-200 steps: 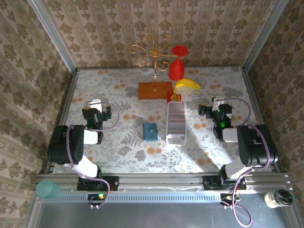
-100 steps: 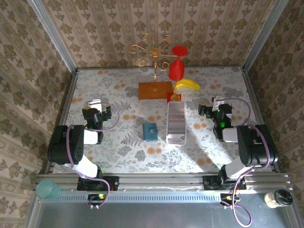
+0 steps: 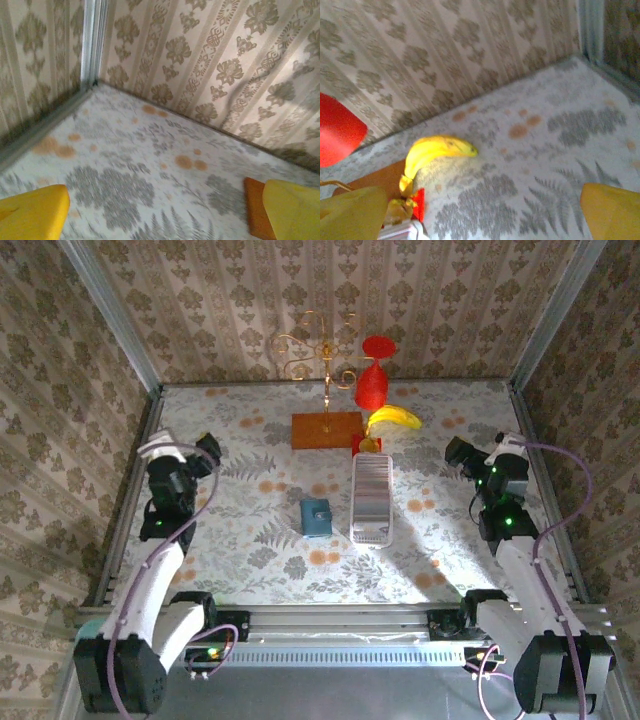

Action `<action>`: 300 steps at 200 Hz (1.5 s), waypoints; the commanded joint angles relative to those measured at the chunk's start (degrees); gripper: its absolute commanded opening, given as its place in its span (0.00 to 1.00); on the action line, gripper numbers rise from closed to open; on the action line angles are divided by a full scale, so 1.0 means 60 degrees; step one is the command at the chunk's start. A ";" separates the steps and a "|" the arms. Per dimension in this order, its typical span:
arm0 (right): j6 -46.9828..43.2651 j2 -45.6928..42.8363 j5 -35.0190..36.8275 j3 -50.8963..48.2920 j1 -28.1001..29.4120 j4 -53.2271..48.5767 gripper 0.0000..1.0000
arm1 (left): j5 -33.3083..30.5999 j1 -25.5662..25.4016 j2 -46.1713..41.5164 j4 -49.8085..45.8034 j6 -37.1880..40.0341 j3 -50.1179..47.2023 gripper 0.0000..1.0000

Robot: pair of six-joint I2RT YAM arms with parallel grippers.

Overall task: Put the credit cards into the card holder
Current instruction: Pick up the card holder from the center of the table.

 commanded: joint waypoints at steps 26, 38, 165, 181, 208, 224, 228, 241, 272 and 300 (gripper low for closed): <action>0.1153 0.0231 -0.1970 0.1506 0.0515 -0.4794 0.81 | 0.3257 -0.0602 -0.0328 -0.4566 -0.2549 0.0355 0.98; 0.1206 0.0216 -0.1694 0.1968 0.1347 -0.5417 0.73 | 0.2895 -0.1291 -0.0218 -0.5407 -0.2825 0.0571 0.98; 0.1848 0.7020 0.0736 0.7455 0.8983 -0.7663 0.08 | 0.4988 -0.3696 0.1078 -0.2422 -0.4234 -0.1591 0.71; 0.1711 0.8023 0.0876 0.8140 0.8978 -0.7755 0.05 | 0.4999 -0.3989 0.1106 -0.2102 -0.4389 -0.1812 0.68; 0.1501 0.9486 0.1241 0.9257 0.8923 -0.8132 0.00 | 0.5128 -0.4019 0.1266 -0.1636 -0.4599 -0.1961 0.60; 0.1477 1.0054 0.1292 0.9601 0.8841 -0.8094 0.00 | 0.5144 -0.4026 0.1396 -0.1571 -0.4578 -0.1917 0.61; 0.1477 1.0158 0.1280 0.9656 0.8812 -0.8068 0.00 | 0.5155 -0.4019 0.1425 -0.1551 -0.4570 -0.1914 0.61; 0.1546 1.0473 0.1197 0.9758 0.8695 -0.8007 0.00 | 0.5188 -0.4026 0.1526 -0.1387 -0.4546 -0.1914 0.60; 0.1678 1.0940 0.1159 0.9778 0.8510 -0.7963 0.00 | 0.5366 -0.4023 0.2105 -0.0827 -0.4672 -0.1896 0.59; 0.1737 1.1265 0.1102 0.9704 0.8418 -0.8035 0.00 | 0.5576 -0.4033 0.2767 -0.0257 -0.4815 -0.1870 0.57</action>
